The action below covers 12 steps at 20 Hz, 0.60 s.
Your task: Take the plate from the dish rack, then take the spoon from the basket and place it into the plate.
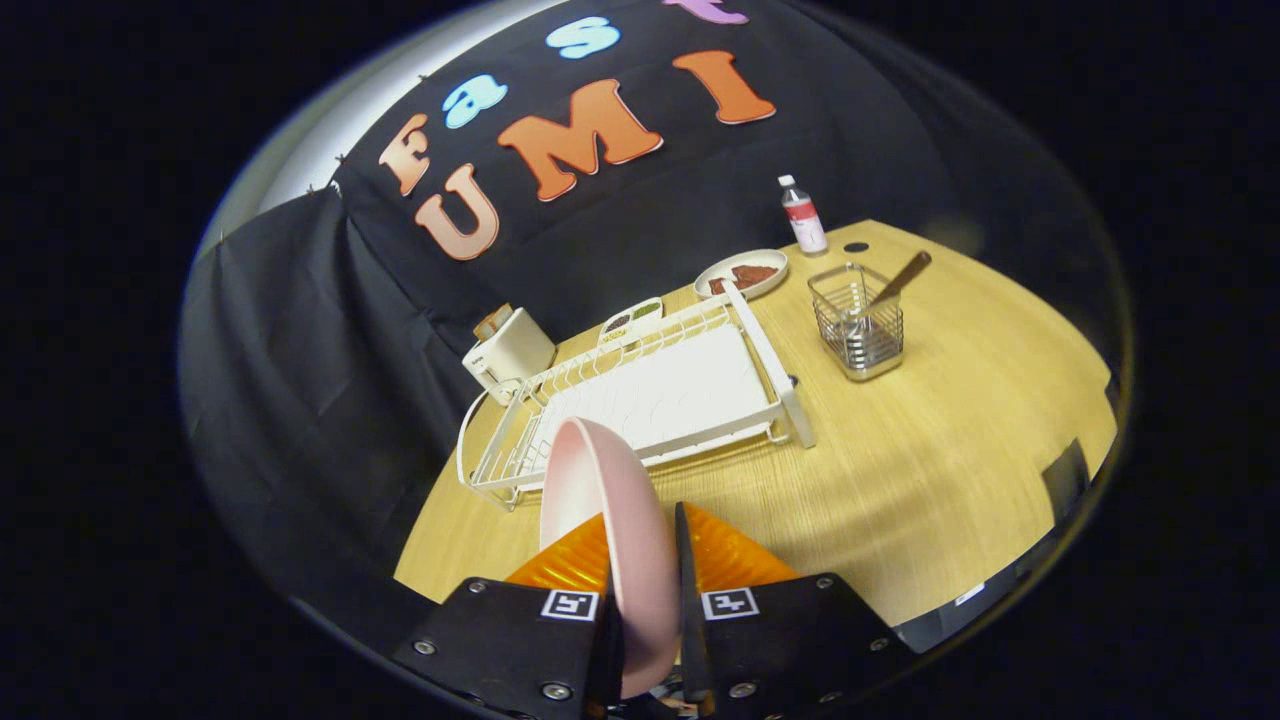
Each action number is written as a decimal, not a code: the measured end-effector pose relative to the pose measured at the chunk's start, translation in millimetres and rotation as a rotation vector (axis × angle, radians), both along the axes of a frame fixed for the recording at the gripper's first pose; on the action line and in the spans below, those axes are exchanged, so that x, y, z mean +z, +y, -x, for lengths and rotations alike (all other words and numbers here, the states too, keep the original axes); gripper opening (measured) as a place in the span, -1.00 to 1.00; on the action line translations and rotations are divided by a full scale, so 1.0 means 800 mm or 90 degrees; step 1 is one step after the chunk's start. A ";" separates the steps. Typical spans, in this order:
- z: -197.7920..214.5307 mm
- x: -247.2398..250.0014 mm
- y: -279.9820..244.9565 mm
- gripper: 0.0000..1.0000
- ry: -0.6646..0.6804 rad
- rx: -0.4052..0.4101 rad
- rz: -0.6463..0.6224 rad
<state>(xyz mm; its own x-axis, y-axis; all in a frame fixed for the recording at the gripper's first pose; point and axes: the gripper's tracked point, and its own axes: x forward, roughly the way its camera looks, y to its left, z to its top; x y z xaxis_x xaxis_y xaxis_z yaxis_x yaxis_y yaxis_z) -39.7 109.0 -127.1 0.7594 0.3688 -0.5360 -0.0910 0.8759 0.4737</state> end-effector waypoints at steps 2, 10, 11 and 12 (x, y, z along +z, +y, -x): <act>-0.002 -0.029 -0.003 -0.54 0.023 -0.017 -0.032; -0.015 -0.108 0.023 -0.54 0.110 -0.026 -0.131; -0.016 -0.111 0.025 -0.54 0.117 -0.028 -0.143; -0.018 -0.116 0.026 -0.54 0.124 -0.030 -0.150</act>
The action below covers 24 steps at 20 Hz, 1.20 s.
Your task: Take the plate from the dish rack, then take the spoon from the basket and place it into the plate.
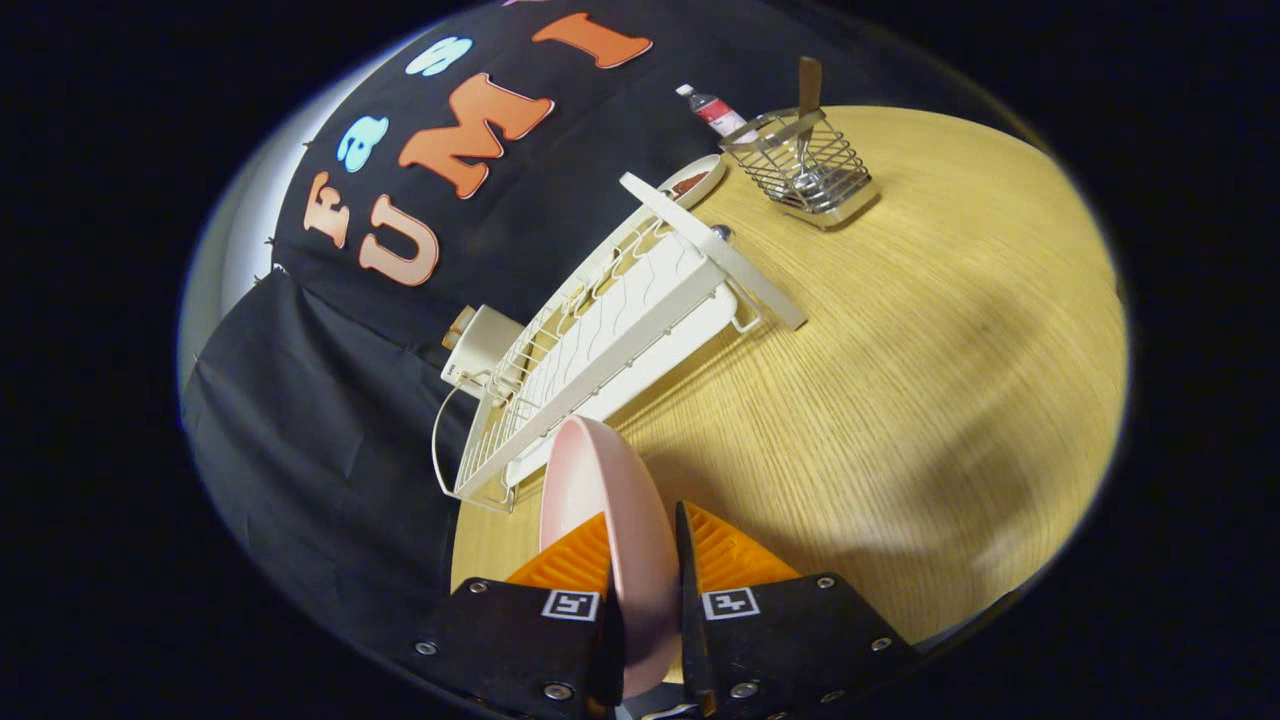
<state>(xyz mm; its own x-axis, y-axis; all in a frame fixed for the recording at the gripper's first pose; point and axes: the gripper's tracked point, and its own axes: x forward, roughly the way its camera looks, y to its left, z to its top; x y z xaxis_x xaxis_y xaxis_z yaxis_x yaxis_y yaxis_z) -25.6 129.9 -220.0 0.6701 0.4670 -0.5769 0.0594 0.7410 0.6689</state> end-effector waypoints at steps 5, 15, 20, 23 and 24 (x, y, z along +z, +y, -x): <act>-0.005 -0.011 -0.018 -0.44 0.001 -0.009 0.053; -0.053 0.036 -0.132 0.72 -0.154 -0.071 0.251; -0.105 0.099 -0.203 0.95 -0.308 -0.121 0.384; -0.141 0.134 -0.235 0.97 -0.381 -0.159 0.409; -0.155 0.134 -0.245 0.97 -0.385 -0.171 0.412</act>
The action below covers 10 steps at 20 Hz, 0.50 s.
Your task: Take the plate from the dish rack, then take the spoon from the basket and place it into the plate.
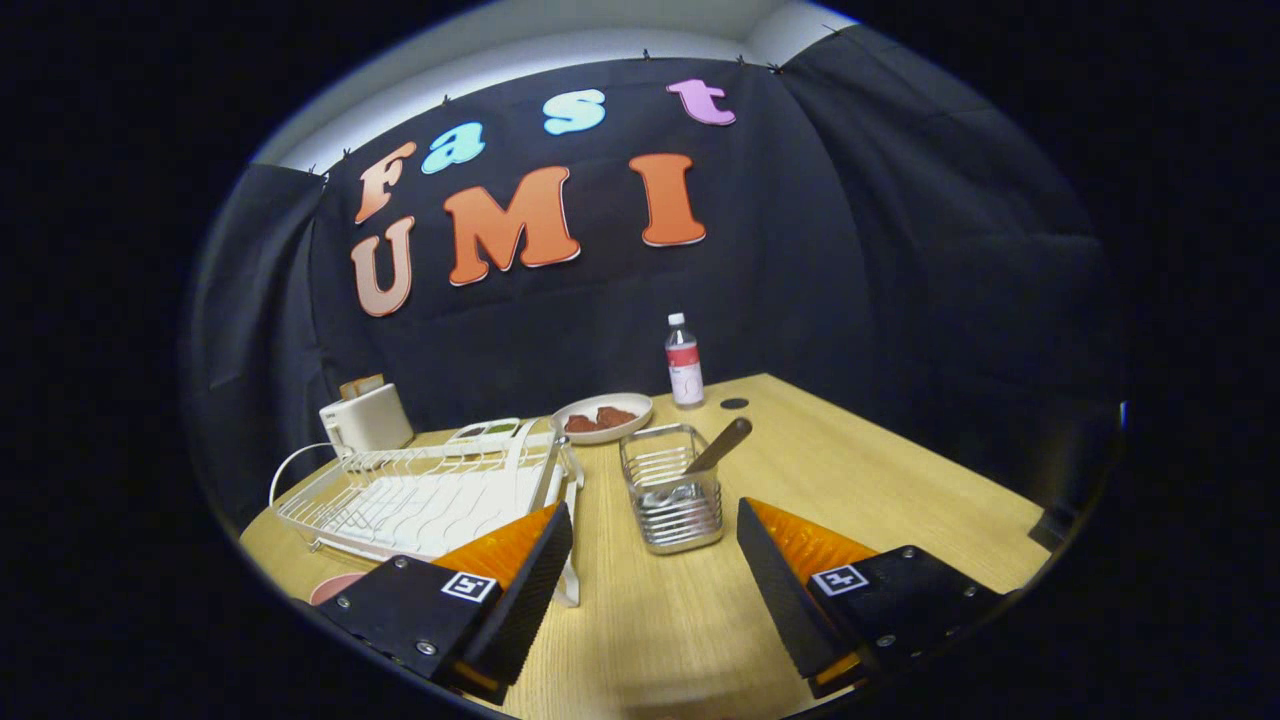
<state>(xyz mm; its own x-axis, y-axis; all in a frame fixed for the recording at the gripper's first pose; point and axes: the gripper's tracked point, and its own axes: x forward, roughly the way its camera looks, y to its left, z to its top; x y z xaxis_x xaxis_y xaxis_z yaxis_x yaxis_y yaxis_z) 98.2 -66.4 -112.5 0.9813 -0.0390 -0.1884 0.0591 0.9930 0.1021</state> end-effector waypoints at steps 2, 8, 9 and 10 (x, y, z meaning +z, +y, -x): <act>-0.021 -0.009 -0.022 0.97 0.006 -0.021 -0.003; -0.085 -0.010 -0.028 0.94 -0.030 0.004 -0.012; -0.090 -0.011 -0.022 0.88 -0.034 0.017 -0.013; -0.094 -0.011 -0.013 0.83 -0.041 0.032 -0.011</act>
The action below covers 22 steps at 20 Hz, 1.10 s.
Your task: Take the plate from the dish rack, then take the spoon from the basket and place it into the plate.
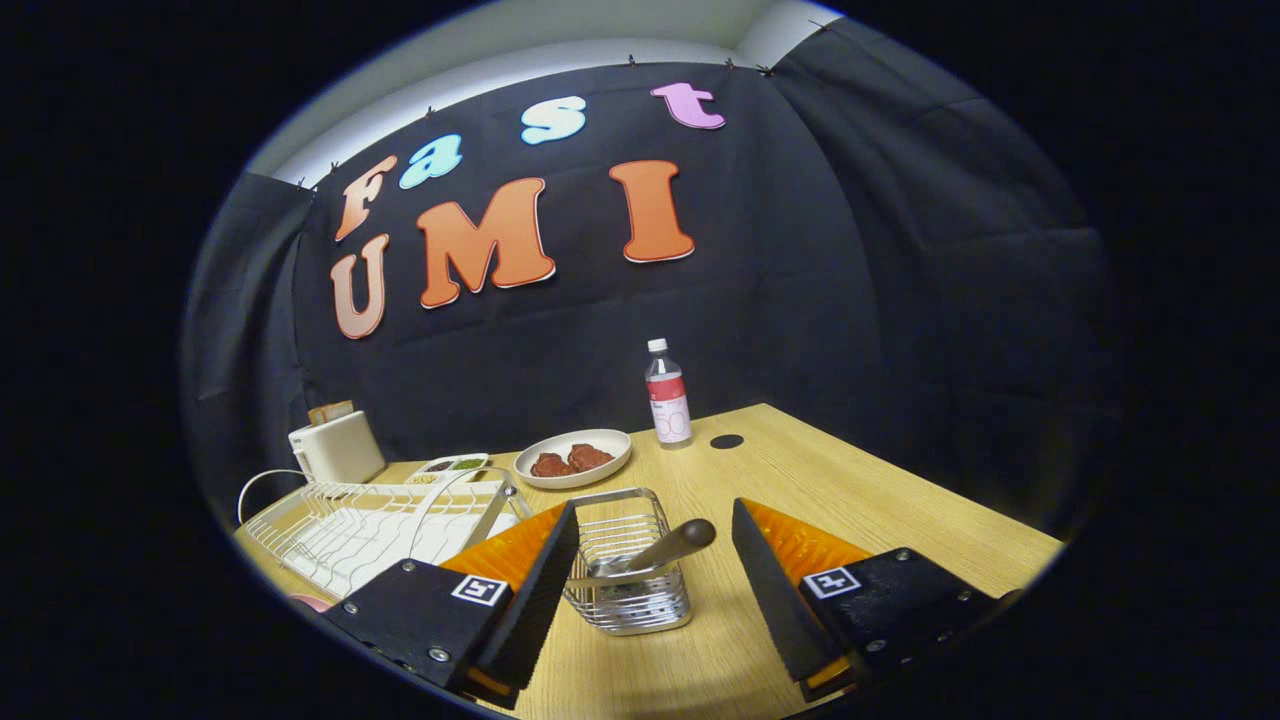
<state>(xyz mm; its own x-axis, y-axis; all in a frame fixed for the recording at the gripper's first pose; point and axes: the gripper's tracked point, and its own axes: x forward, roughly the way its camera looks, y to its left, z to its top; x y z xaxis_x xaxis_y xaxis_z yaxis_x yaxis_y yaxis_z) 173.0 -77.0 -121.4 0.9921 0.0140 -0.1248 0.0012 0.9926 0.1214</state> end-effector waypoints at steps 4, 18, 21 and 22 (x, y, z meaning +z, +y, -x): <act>-0.013 -0.004 0.005 0.23 -0.013 -0.001 0.069; 0.006 0.080 0.014 -0.89 -0.073 -0.027 0.105; 0.033 0.115 0.027 -0.90 -0.101 -0.021 0.110; 0.043 0.125 0.032 -0.90 -0.110 -0.019 0.112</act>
